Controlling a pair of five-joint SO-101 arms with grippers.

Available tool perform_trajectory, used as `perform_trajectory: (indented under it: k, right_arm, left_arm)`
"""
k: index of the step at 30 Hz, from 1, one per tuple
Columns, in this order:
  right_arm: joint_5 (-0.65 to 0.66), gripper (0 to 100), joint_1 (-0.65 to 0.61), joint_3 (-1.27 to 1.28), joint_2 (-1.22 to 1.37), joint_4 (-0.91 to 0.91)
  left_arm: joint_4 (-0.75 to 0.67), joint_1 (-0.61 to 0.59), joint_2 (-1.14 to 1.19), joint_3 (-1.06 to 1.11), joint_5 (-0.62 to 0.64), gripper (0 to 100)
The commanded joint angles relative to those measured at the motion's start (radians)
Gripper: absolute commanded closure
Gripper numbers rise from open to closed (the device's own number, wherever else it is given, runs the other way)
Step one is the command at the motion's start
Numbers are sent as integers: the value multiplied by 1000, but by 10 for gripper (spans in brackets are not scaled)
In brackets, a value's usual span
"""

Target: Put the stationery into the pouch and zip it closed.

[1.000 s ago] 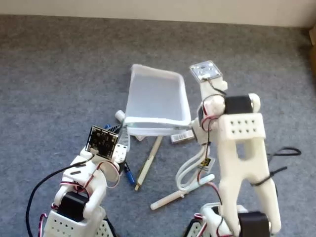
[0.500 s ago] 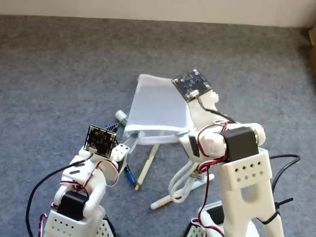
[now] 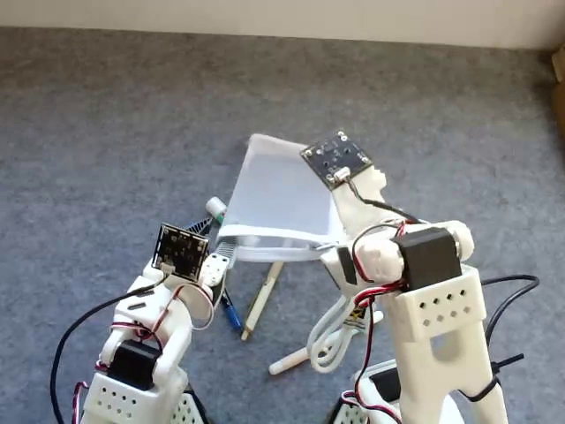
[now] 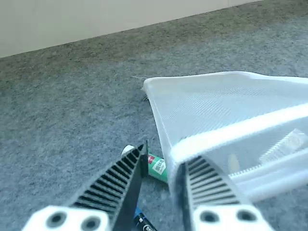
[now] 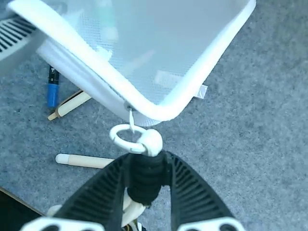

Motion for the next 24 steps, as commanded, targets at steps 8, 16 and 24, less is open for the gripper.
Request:
perform_trajectory:
  k: [8, 16, 24]
  right_arm:
    - [15, 988, -2, -8, -39, -10]
    - [-117, 844, -1, -8, -33, -16]
    - [-192, 806, 111, -7, -31, -143]
  left_arm:
    - [-18, -22, -15, -65, -6, 993]
    - [215, -22, -15, -278, -43, 993]
    - [247, -81, -10, -337, -146, 990]
